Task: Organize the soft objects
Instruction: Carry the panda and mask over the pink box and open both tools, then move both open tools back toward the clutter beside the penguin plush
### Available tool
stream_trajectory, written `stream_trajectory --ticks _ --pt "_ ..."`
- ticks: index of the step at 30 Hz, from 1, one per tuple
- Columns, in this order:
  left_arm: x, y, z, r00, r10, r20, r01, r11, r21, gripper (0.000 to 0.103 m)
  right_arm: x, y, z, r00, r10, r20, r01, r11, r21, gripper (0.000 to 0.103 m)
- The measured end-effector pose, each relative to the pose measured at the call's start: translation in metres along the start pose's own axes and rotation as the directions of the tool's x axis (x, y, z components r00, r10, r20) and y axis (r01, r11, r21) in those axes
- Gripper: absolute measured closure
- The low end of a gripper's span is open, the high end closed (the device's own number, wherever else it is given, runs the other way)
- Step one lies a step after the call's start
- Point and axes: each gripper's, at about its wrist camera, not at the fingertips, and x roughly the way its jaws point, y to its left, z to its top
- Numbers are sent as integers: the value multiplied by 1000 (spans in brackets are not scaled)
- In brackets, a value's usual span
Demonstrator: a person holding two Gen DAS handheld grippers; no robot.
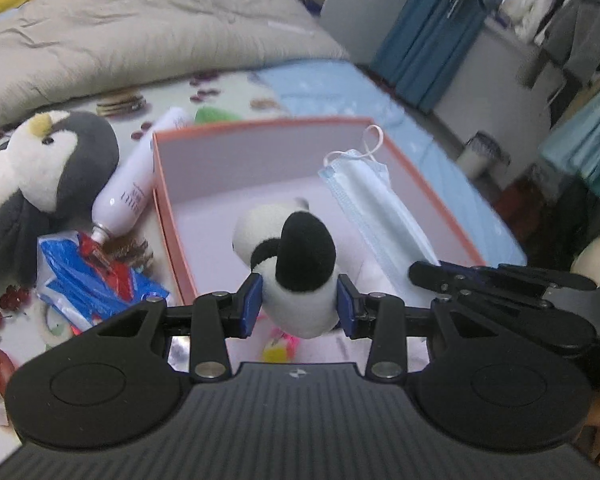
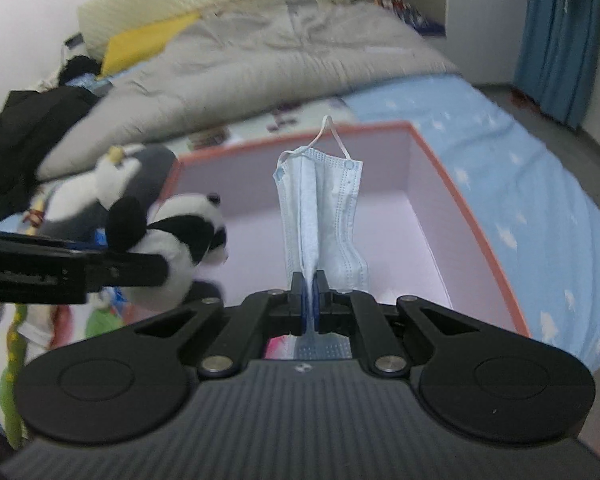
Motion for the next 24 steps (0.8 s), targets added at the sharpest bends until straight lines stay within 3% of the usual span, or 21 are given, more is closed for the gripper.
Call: stream_trajectory --ticks 5,9,11,13,14,19,24 --pt "14 5 -5 1000 15 -21 -15 1000 -4 58 6 -3 -11 999 -30 -27 30 1000 -11 94" --pt "7 7 -6 1000 15 -21 -15 1000 1 57 5 -4 -10 999 -10 -31 9 1000 -7 92" --pt "2 8 -4 1000 8 -19 -8 1000 -6 51 4 -4 -7 1000 -10 -25 10 1000 -11 88" --pt "-6 6 -3 1000 6 1 -6 1000 -1 48 1 -5 -5 1000 -9 -12 9 1000 3 64" --pt "-10 4 -3 1000 9 10 -9 1000 8 48 -3 -6 -5 1000 -4 0 4 1000 10 62" --pt "-40 1 -5 997 -3 73 1 1000 30 48 -23 5 -2 996 -21 81 23 999 -28 62" --pt "-77 -3 -17 986 15 165 -28 997 77 48 -50 22 -5 986 16 165 -7 999 -52 62"
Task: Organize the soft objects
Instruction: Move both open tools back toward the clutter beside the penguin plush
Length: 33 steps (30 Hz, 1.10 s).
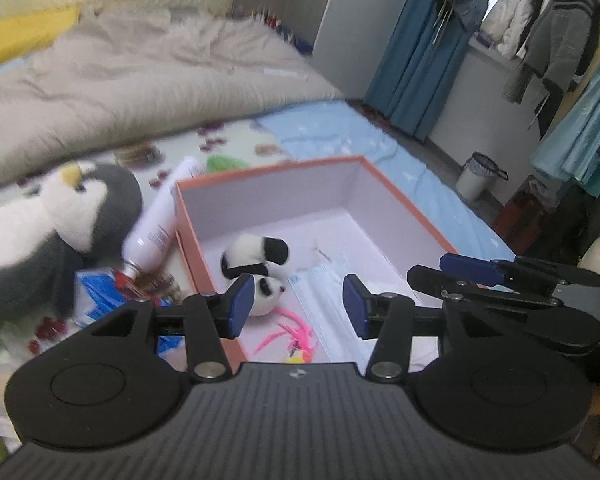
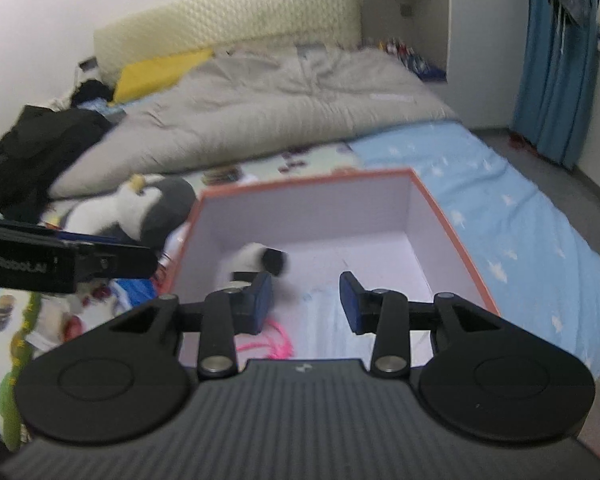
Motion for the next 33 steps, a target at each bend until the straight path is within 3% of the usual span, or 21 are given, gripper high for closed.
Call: stream_trajectory --ticks 3,8,16,33 --pt "-25 0 -7 998 22 58 -23 999 22 48 -14 11 -1 999 31 39 -30 1000 -5 62" --pt "-62 11 -22 992 2 123 -2 1000 -1 48 -41 32 -7 990 59 128 -56 998 -27 62" --pt "-106 21 -65 979 64 192 -64 998 -9 48 -67 58 -27 978 108 178 -102 994 -38 62" --pt "-144 56 -142 973 145 178 -125 985 -120 48 -92 109 -80 972 167 167 -150 983 -108 62"
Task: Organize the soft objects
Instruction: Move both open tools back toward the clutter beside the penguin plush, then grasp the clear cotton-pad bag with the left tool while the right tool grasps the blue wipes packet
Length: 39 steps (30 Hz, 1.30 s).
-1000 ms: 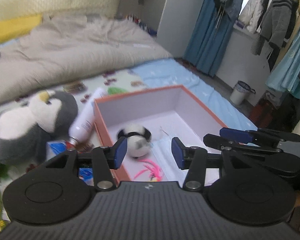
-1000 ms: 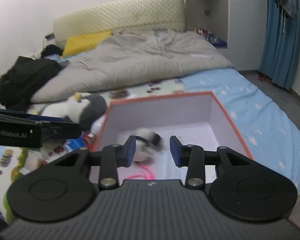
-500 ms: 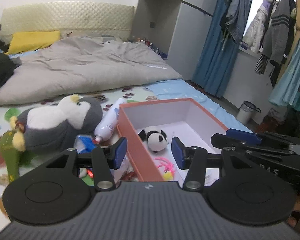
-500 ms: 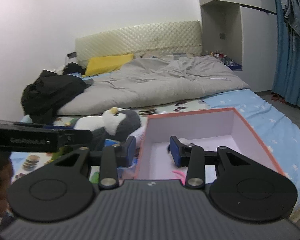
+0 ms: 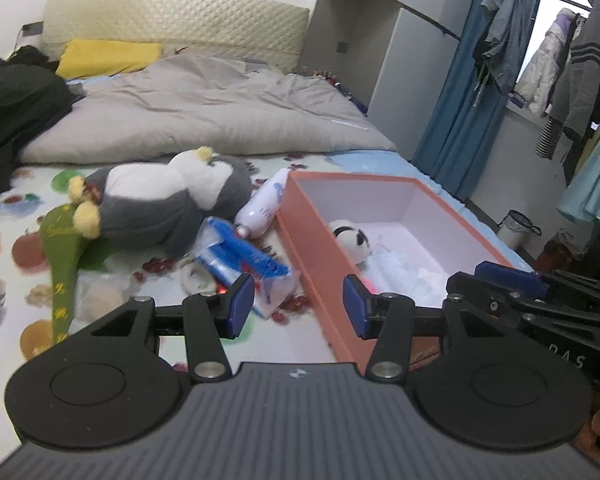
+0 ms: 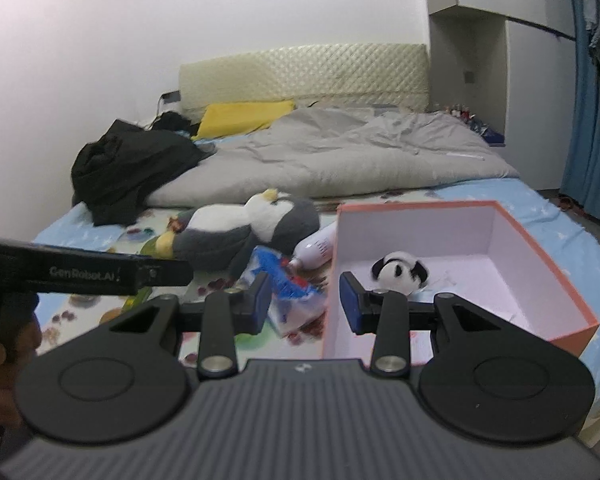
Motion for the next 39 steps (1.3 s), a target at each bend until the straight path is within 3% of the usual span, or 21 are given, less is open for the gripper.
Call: stream_trajectory --ticks 16,20,30,36,39 --pt "-4 42 -50 995 78 -57 -82 994 -79 48 9 35 -41 996 7 -89 -7 1000 0 62" --pt "5 56 -60 993 93 -77 -101 989 -107 39 22 43 -47 992 13 -122 -16 1000 -18 62" --pt "43 102 -64 977 173 -127 -194 966 -170 38 77 61 -44 984 20 -178 -36 996 -85 62" --pt "72 128 -53 959 239 -154 -263 952 -159 33 116 67 -32 981 20 -192 -39 995 -97 42" --pt "91 140 -45 948 264 -179 -288 950 -123 33 134 68 -25 980 33 -194 -53 993 -101 42"
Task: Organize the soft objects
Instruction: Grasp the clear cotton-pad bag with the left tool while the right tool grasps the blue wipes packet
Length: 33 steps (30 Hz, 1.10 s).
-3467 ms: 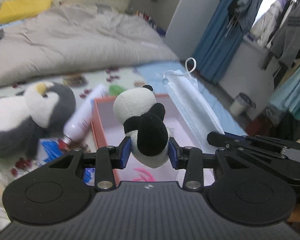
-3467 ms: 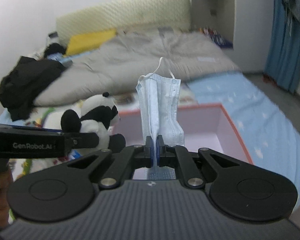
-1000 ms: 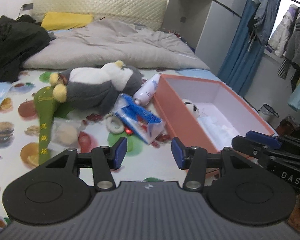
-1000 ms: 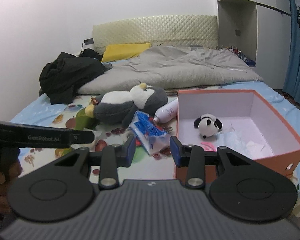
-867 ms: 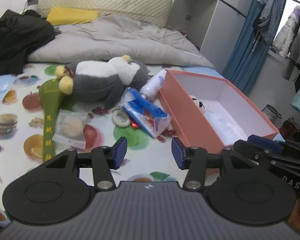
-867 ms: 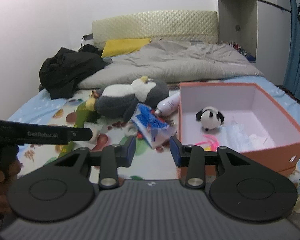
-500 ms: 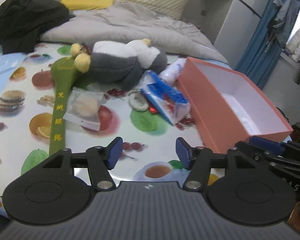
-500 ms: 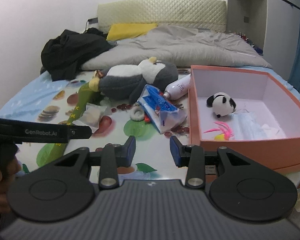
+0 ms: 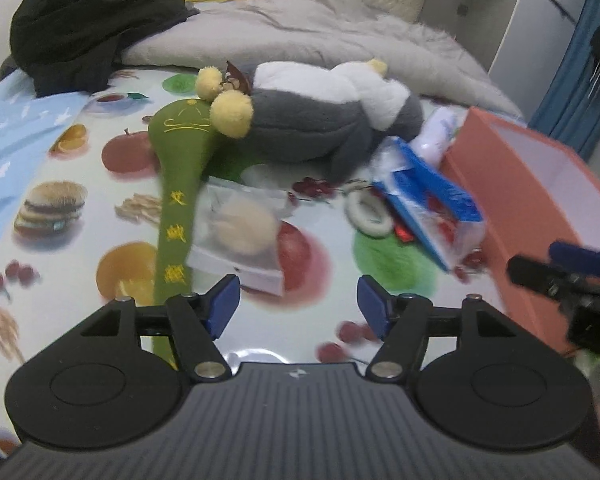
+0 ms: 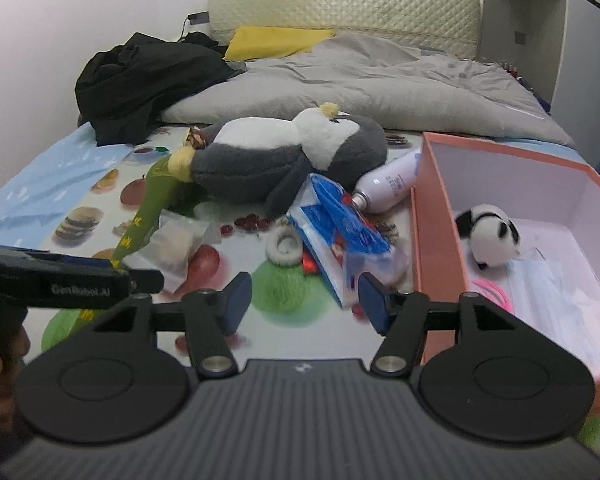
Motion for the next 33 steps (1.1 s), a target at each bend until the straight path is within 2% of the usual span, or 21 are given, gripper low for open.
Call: stream_trajectory --ticks 6,10,15,21,28,30,33 --pt "36 11 22 999 20 -30 -20 1000 12 32 36 -3 20 1000 -15 -9 14 1000 -27 42" --pt "55 12 34 999 33 -37 -32 999 37 26 60 -7 31 999 -32 -21 31 999 -39 42" --pt "75 13 45 998 54 -41 -52 997 60 25 89 -10 41 997 -65 -49 62 996 -67 42" --pt "95 16 55 995 78 -55 -72 993 95 25 116 -16 44 992 -88 -86 81 994 -79 42" --pt "111 14 54 993 85 -86 -75 990 118 25 136 -24 38 987 -75 -144 66 996 -63 43" --pt "112 14 53 992 87 -89 -76 991 114 25 139 -27 36 985 -74 -153 65 996 -59 45" --pt "115 14 52 990 95 -100 -84 990 115 27 142 -30 34 984 -66 -166 59 997 -46 55"
